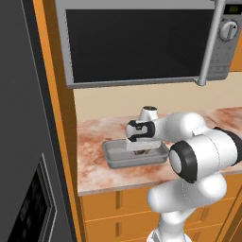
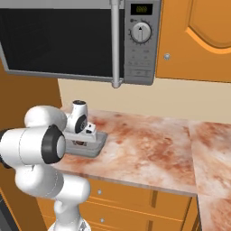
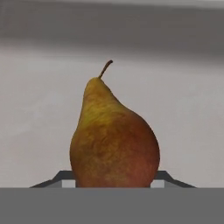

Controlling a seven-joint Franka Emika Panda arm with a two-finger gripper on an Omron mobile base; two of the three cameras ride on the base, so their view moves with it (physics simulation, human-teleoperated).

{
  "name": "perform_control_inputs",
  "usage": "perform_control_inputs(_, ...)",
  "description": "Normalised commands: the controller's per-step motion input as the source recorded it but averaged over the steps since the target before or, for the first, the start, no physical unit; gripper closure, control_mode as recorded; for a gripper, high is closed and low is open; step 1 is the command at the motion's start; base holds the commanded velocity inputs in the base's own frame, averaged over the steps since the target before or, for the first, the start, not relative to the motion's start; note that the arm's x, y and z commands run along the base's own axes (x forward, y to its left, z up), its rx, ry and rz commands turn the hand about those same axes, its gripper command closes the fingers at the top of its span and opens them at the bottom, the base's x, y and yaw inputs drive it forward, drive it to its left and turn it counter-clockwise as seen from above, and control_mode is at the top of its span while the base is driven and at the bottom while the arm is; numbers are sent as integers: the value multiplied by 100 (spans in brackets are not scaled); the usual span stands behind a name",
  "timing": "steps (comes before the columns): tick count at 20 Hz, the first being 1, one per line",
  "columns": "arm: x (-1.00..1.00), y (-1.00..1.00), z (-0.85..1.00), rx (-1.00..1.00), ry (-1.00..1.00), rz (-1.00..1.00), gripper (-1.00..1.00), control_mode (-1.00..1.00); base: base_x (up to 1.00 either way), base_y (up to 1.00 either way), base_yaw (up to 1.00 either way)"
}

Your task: Pick the apple and pear from the fridge and place them inside the tupperware on the counter.

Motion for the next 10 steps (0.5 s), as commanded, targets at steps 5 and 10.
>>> perform_control_inputs(5, 17, 1, -25, 0, 0, 0, 100, -100, 0, 0, 0)
perform_control_inputs(10, 12, 0, -24, 0, 0, 0, 100, -100, 0, 0, 0)
